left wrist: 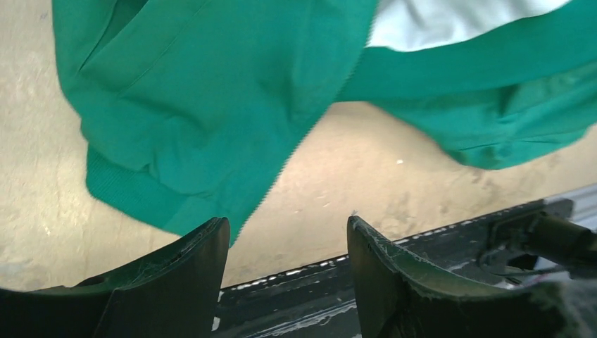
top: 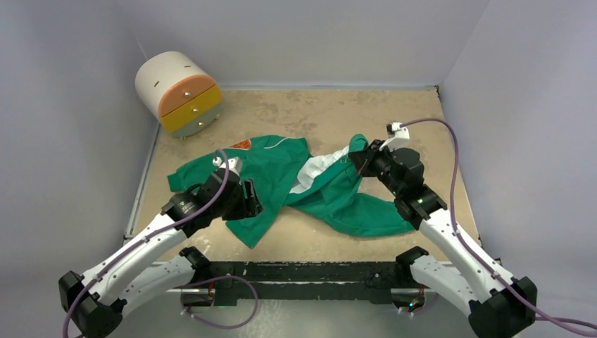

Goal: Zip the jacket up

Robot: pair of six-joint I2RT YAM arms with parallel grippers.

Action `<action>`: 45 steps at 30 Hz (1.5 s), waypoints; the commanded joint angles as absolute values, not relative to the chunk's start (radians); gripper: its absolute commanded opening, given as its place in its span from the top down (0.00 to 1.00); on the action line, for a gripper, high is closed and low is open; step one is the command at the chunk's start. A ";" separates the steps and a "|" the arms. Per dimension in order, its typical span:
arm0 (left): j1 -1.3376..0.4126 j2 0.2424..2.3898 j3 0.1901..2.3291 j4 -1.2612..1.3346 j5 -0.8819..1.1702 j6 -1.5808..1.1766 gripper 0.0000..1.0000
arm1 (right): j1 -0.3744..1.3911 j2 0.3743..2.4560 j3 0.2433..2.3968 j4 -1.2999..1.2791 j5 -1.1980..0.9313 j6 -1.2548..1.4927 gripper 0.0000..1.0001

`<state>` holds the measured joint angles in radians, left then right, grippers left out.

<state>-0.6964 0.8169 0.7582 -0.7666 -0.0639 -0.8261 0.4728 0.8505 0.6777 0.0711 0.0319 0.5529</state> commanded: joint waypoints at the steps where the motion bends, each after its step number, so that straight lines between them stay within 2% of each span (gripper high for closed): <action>1: -0.697 0.829 0.705 -0.783 -0.105 -0.881 0.38 | 0.382 0.867 0.695 0.126 -0.059 0.511 1.00; 5: -0.698 0.834 0.640 -0.800 -0.050 -0.935 0.37 | 0.295 0.883 0.694 0.150 -0.128 0.518 1.00; 12: -0.697 0.766 0.529 -0.788 -0.032 -1.049 0.34 | 0.284 0.894 0.658 0.215 -0.192 0.551 1.00; 20: -0.698 0.879 0.480 -0.602 0.060 -1.068 0.33 | 0.284 0.875 0.613 0.252 -0.247 0.584 1.00; 23: -0.702 0.898 0.480 -0.607 0.071 -1.063 0.33 | 0.284 0.859 0.609 0.247 -0.250 0.589 1.00; 37: -0.719 0.835 0.415 -0.695 -0.087 -1.208 0.33 | 0.284 0.849 0.580 0.291 -0.270 0.604 1.00; 45: -0.722 0.828 0.329 -0.576 -0.187 -1.293 0.34 | 0.283 0.851 0.568 0.321 -0.289 0.611 1.00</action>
